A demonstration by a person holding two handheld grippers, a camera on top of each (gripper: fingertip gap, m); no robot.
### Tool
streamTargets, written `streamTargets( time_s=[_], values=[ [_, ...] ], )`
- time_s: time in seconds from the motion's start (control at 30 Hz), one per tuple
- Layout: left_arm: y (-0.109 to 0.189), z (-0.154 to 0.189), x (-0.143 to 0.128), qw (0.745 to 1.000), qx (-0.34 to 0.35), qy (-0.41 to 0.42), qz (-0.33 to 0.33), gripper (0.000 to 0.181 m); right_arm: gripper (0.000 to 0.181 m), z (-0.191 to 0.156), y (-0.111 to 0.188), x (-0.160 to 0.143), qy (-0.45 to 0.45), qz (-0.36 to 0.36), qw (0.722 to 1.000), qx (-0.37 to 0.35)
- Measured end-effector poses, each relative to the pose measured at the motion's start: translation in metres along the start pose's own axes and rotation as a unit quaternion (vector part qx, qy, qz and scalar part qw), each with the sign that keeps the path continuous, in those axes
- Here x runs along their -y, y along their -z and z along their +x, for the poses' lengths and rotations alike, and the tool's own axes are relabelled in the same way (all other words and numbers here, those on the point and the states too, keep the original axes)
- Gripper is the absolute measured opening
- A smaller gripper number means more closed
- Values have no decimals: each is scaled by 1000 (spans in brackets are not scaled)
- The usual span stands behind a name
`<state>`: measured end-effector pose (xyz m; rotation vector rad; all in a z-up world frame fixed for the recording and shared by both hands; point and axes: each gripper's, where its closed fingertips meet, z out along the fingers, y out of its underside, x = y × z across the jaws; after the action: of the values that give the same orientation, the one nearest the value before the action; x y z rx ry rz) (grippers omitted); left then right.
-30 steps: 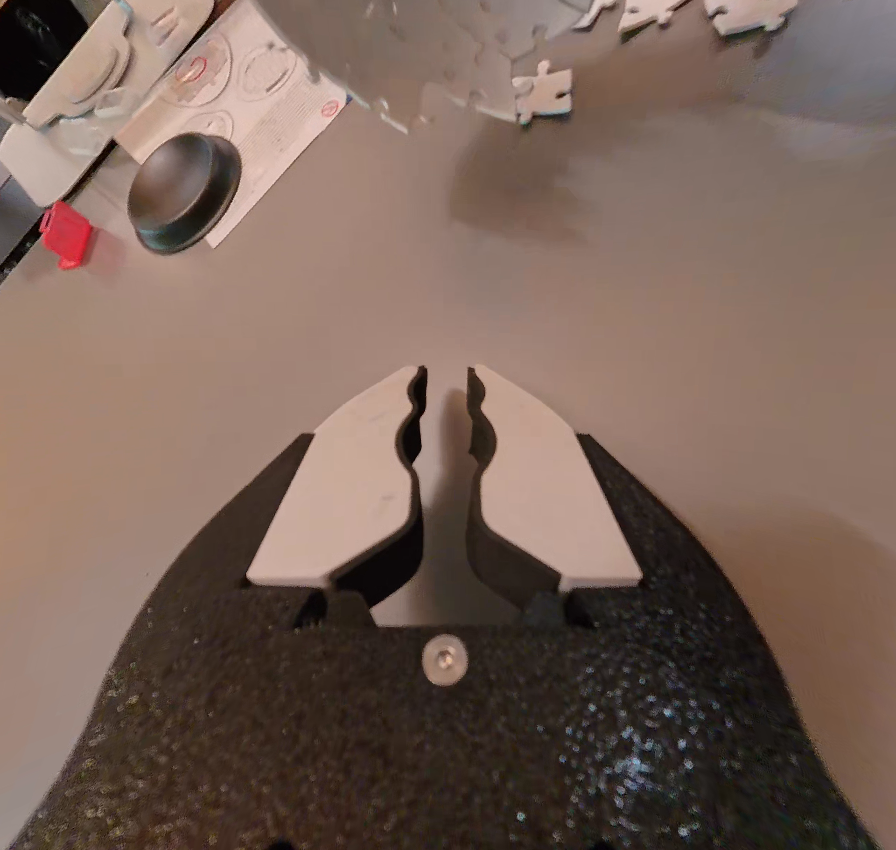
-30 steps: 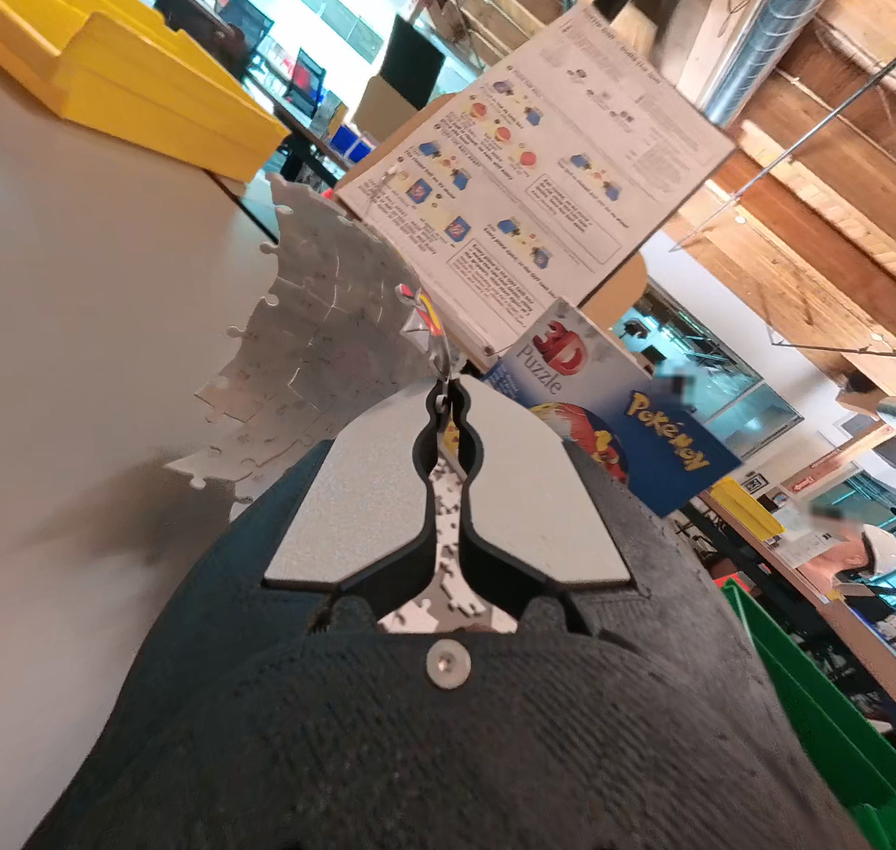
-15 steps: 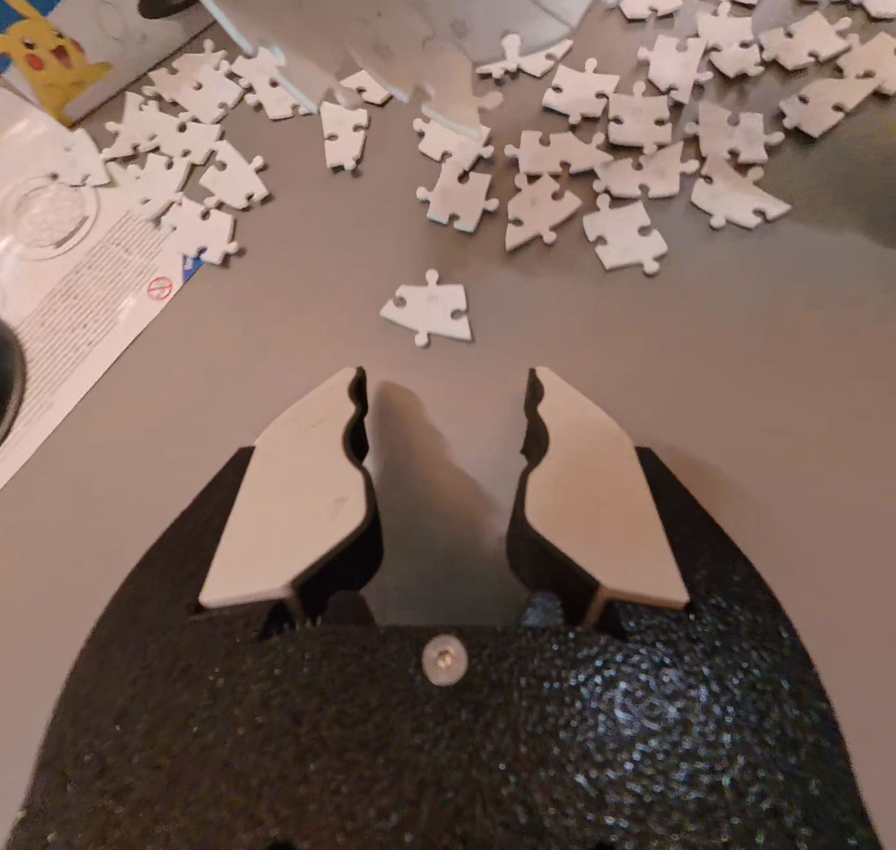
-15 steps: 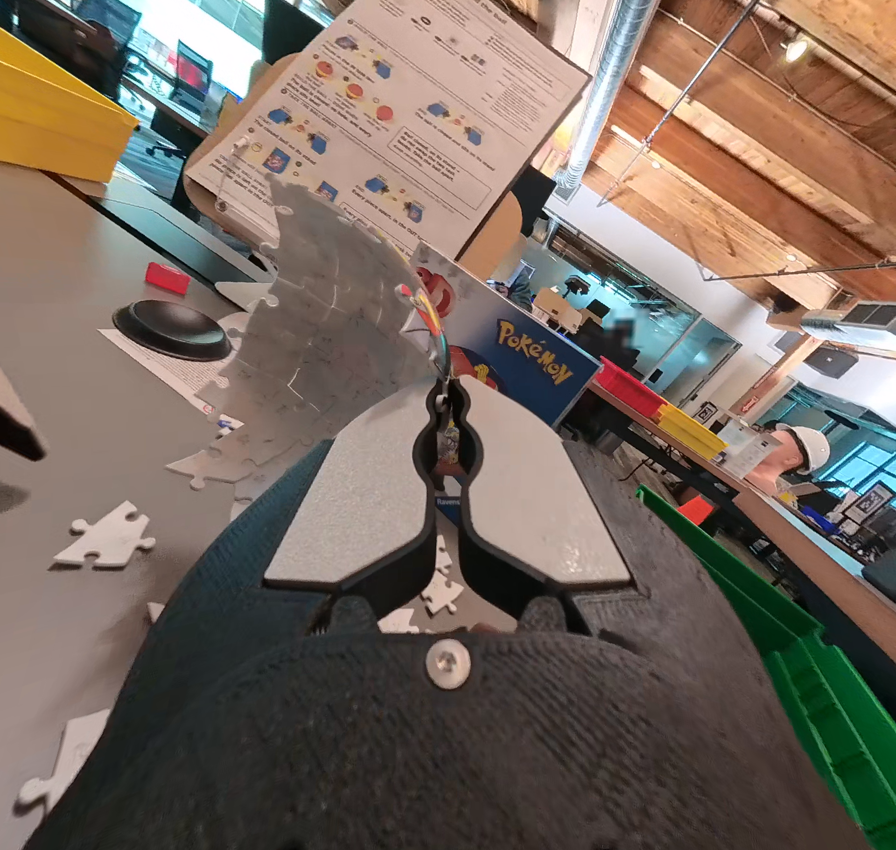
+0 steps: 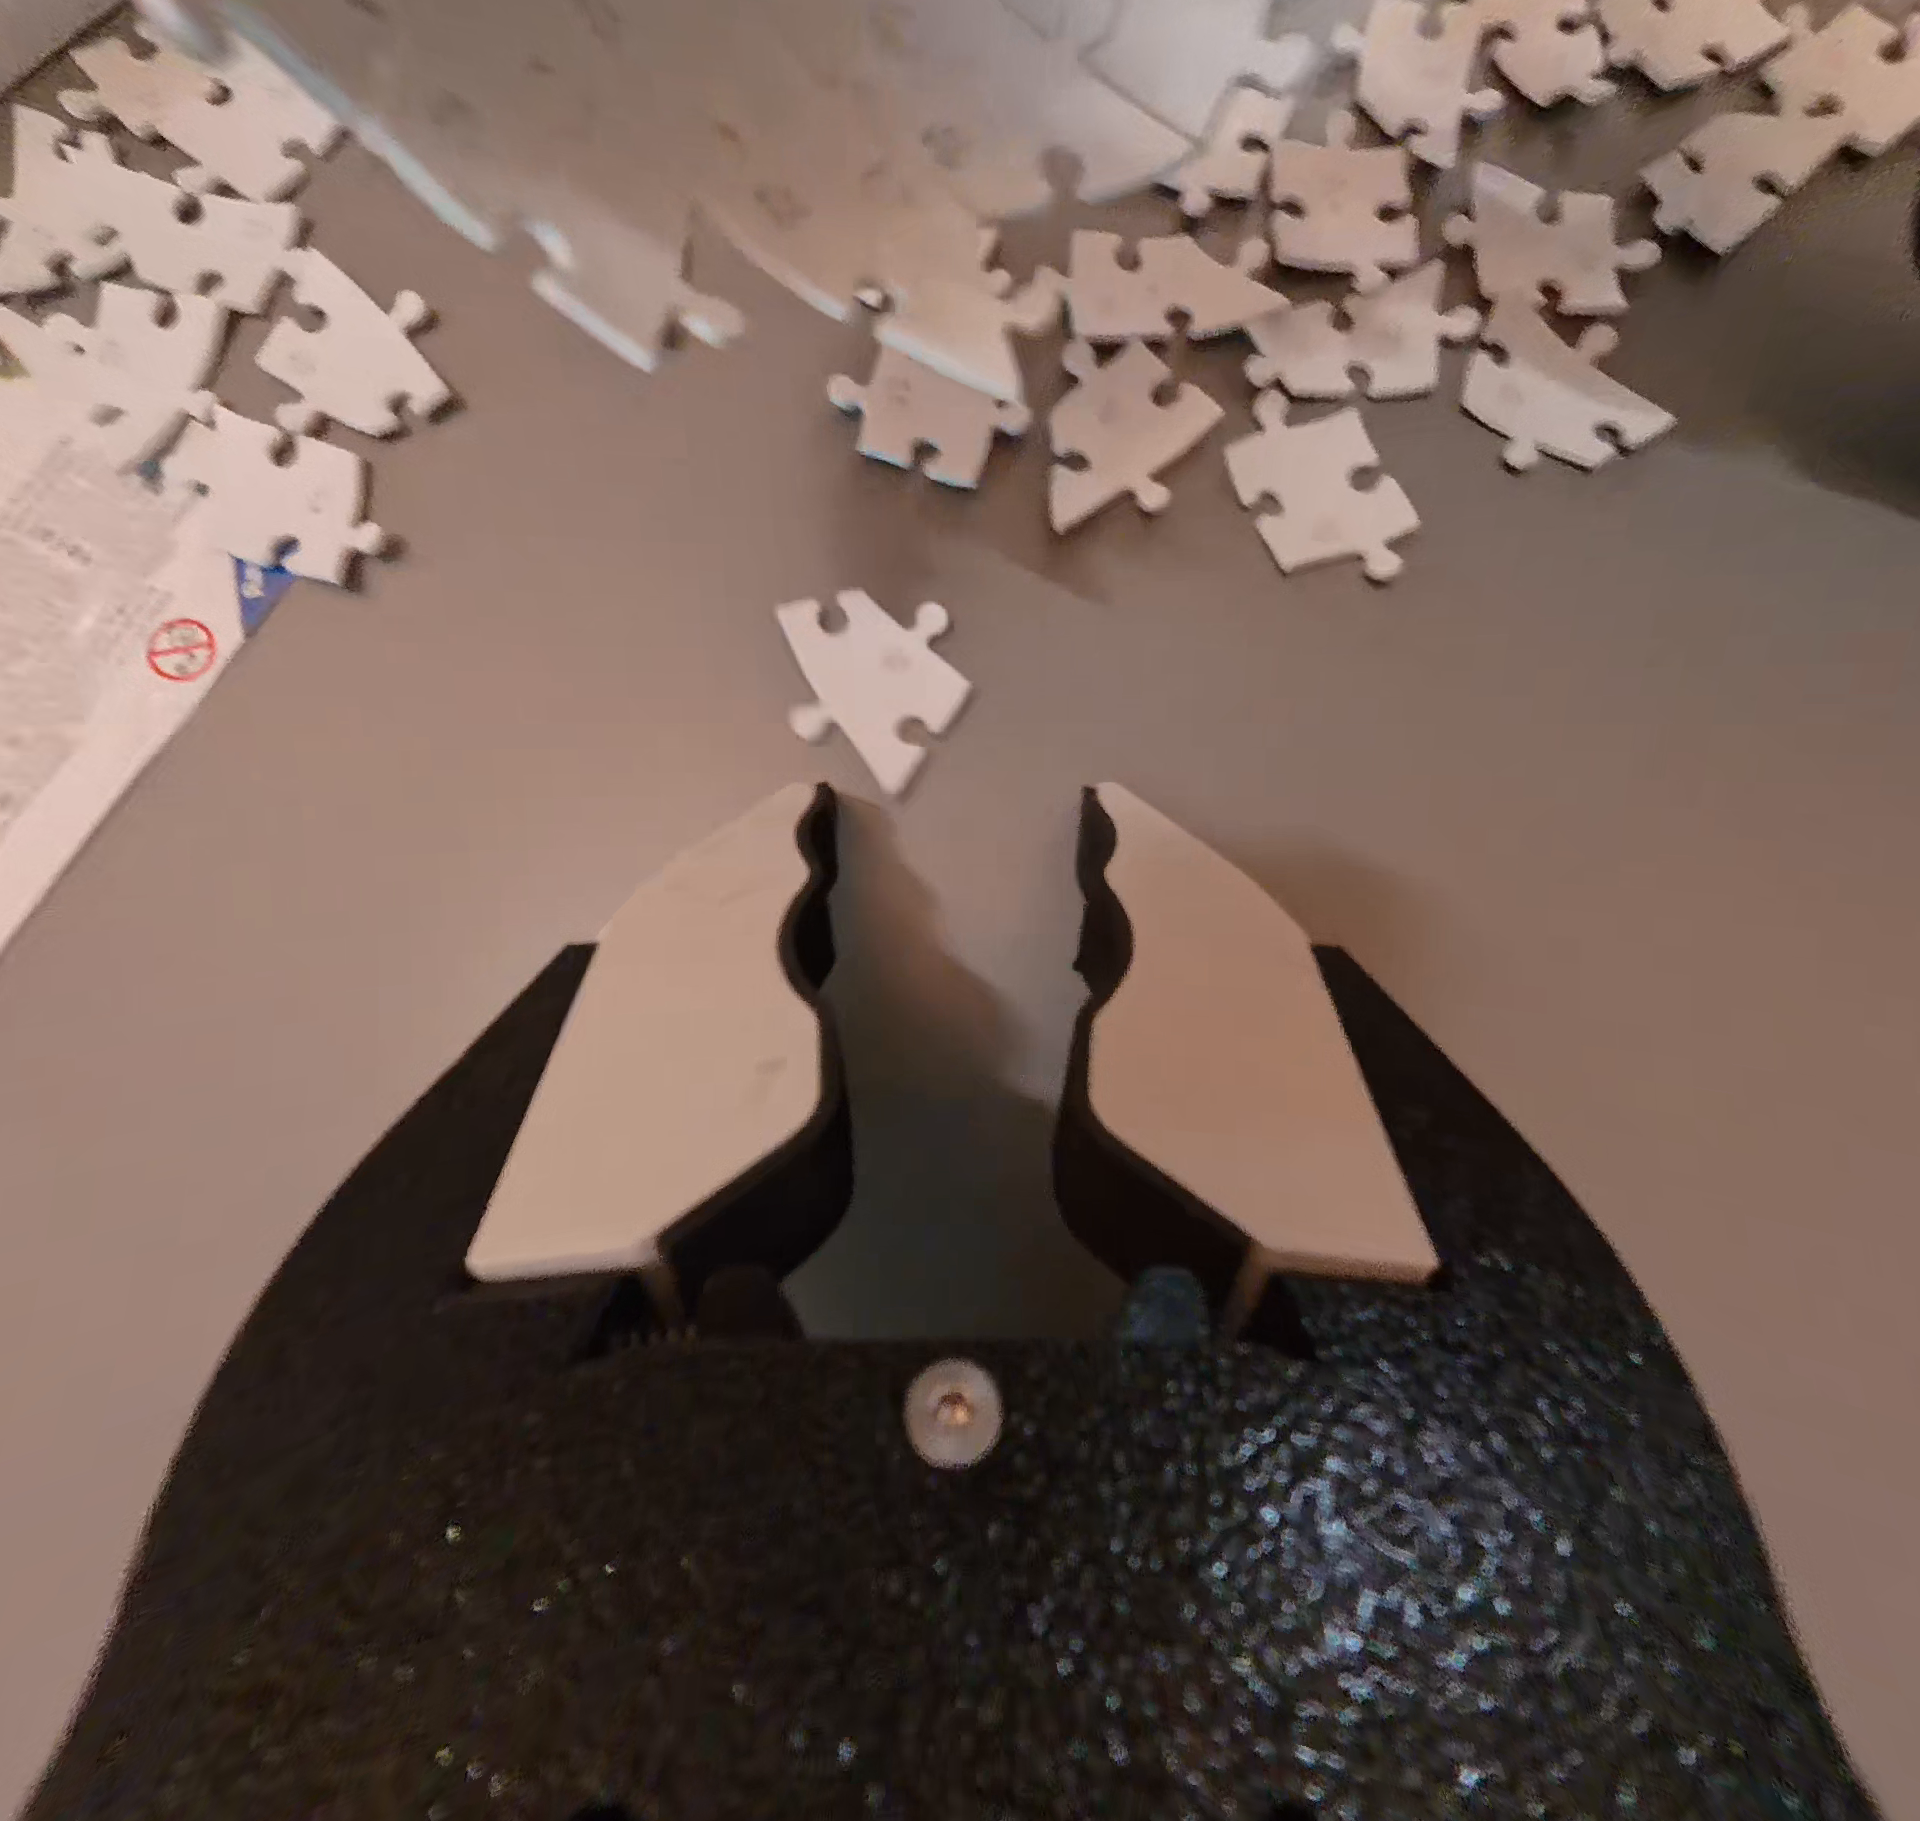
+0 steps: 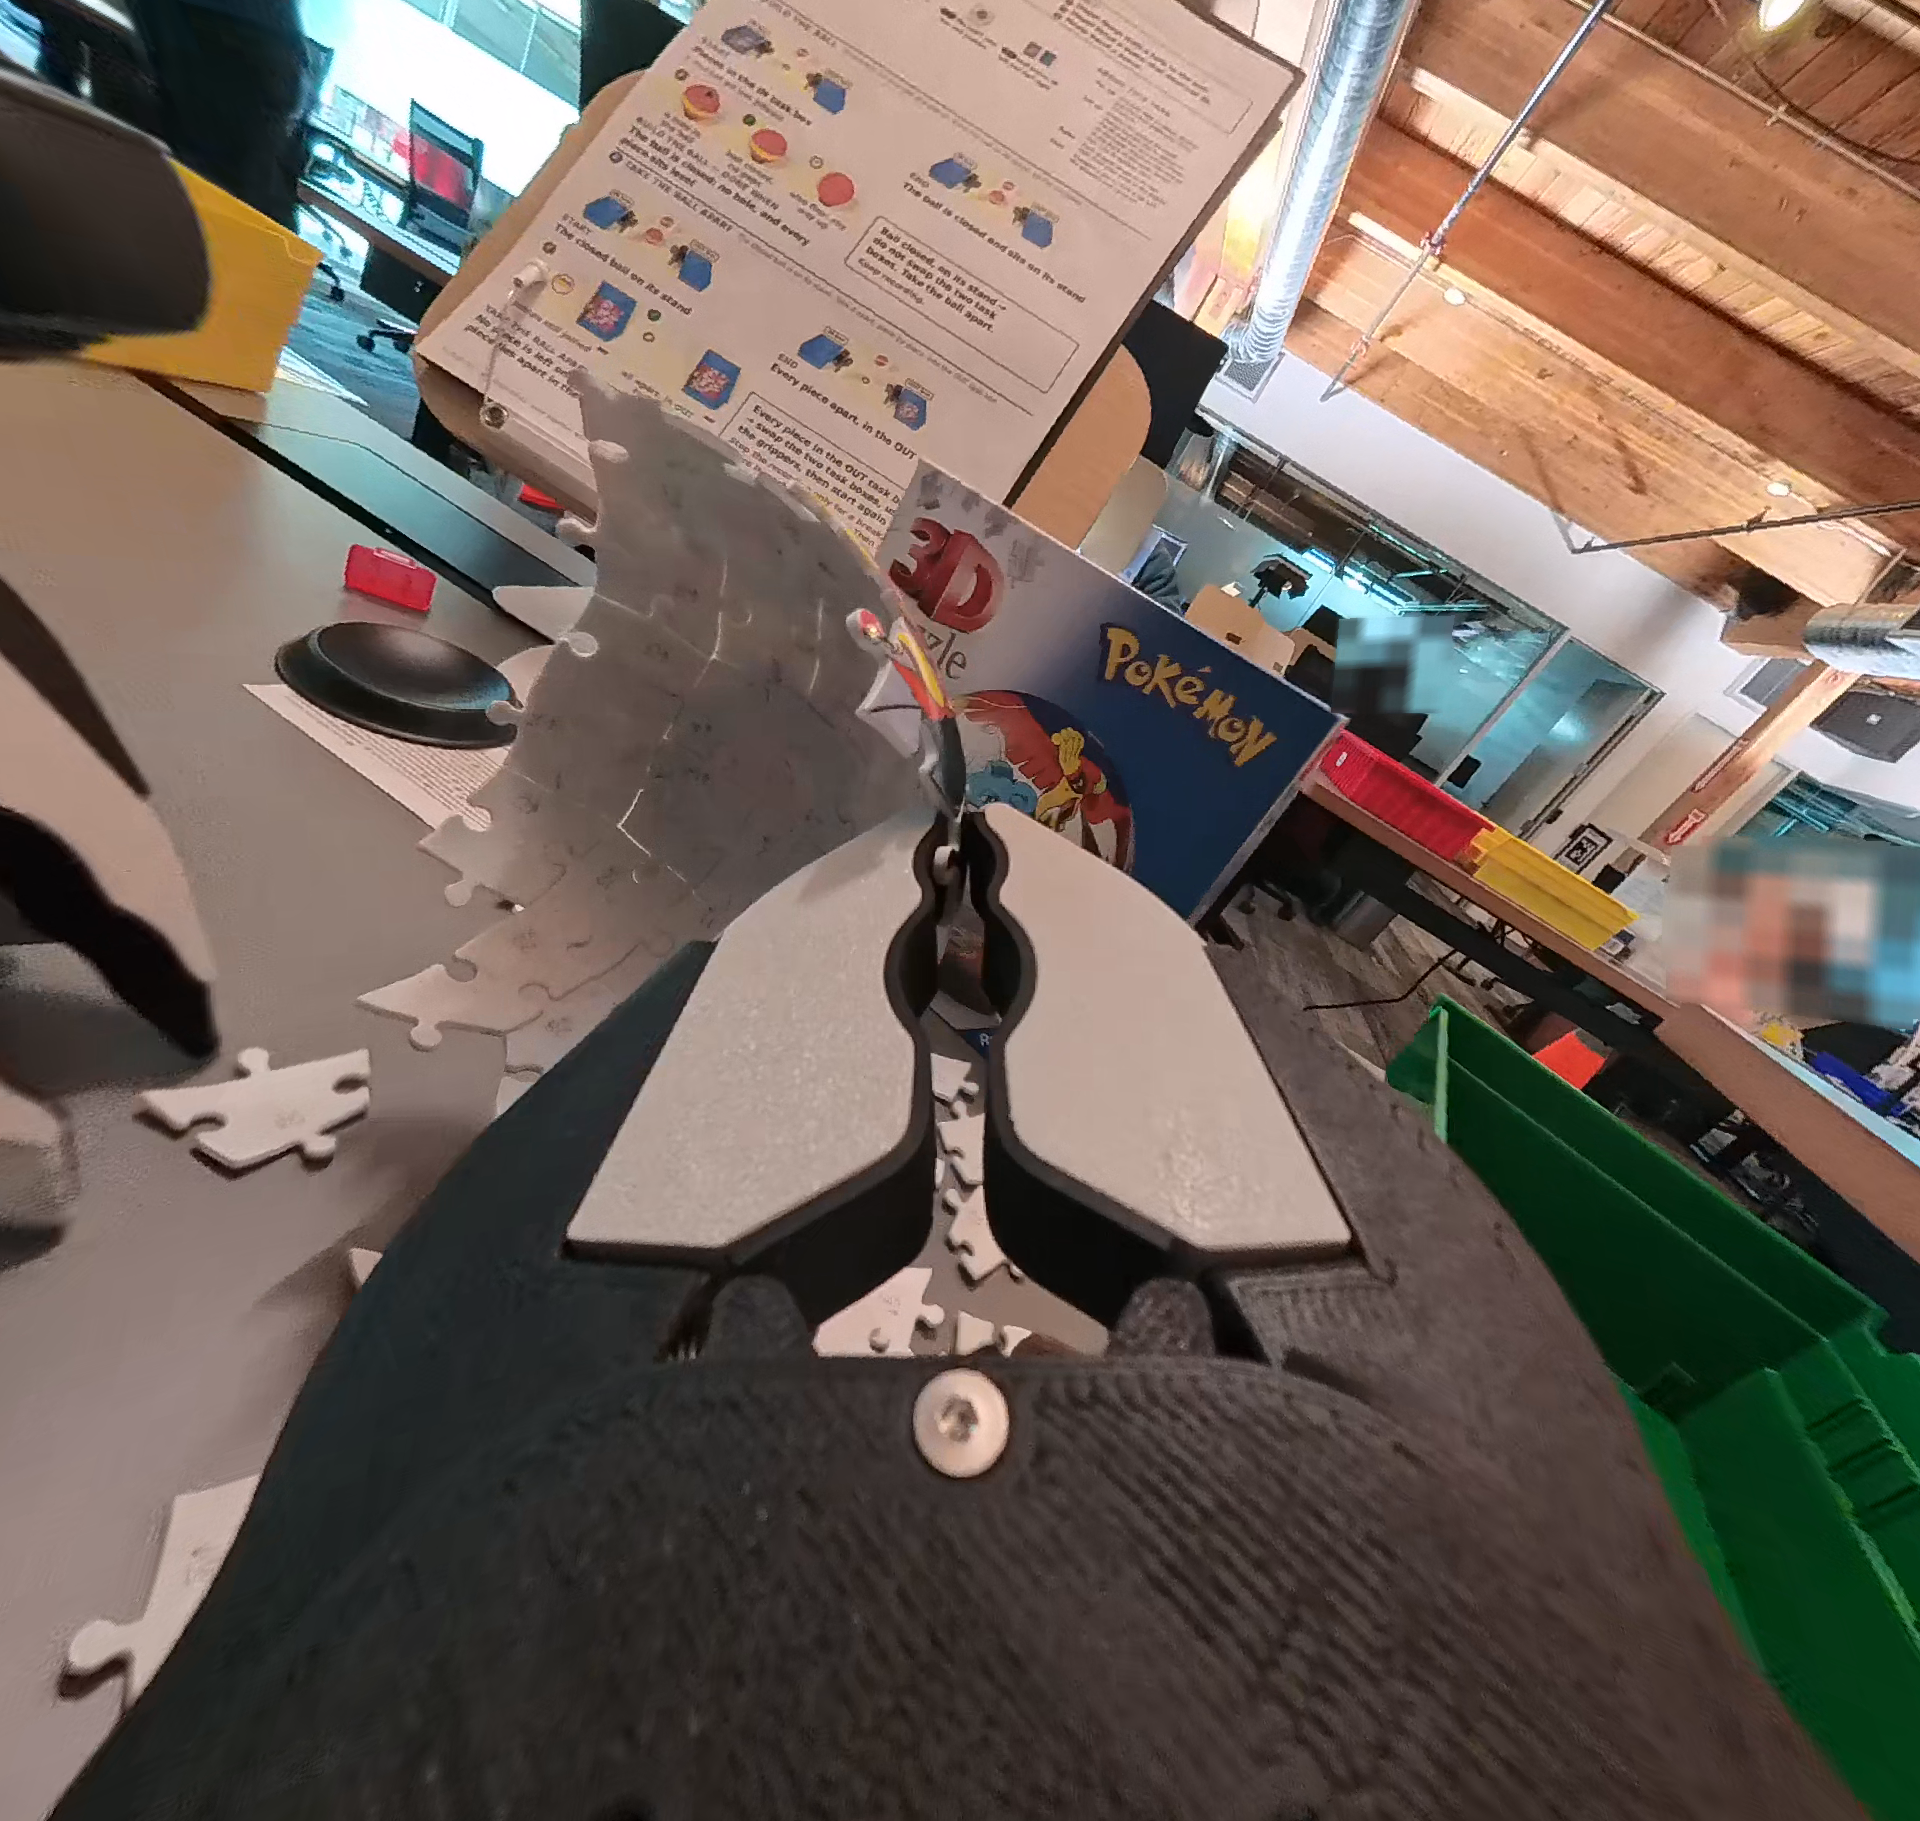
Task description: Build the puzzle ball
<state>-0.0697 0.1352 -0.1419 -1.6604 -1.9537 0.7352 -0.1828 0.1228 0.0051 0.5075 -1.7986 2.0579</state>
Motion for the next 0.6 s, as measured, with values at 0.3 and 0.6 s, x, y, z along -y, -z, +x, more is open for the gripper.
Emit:
streamTargets(
  time_s=[0.3,0.6],
  values=[
    [10,5,-1,998,45,-25,20,44,3,-4,-2,-4,0,-7,1000,0],
    [-7,-5,9,998,37,48,23,40,3,0,-1,-6,-3,-9,1000,-7]
  ],
)
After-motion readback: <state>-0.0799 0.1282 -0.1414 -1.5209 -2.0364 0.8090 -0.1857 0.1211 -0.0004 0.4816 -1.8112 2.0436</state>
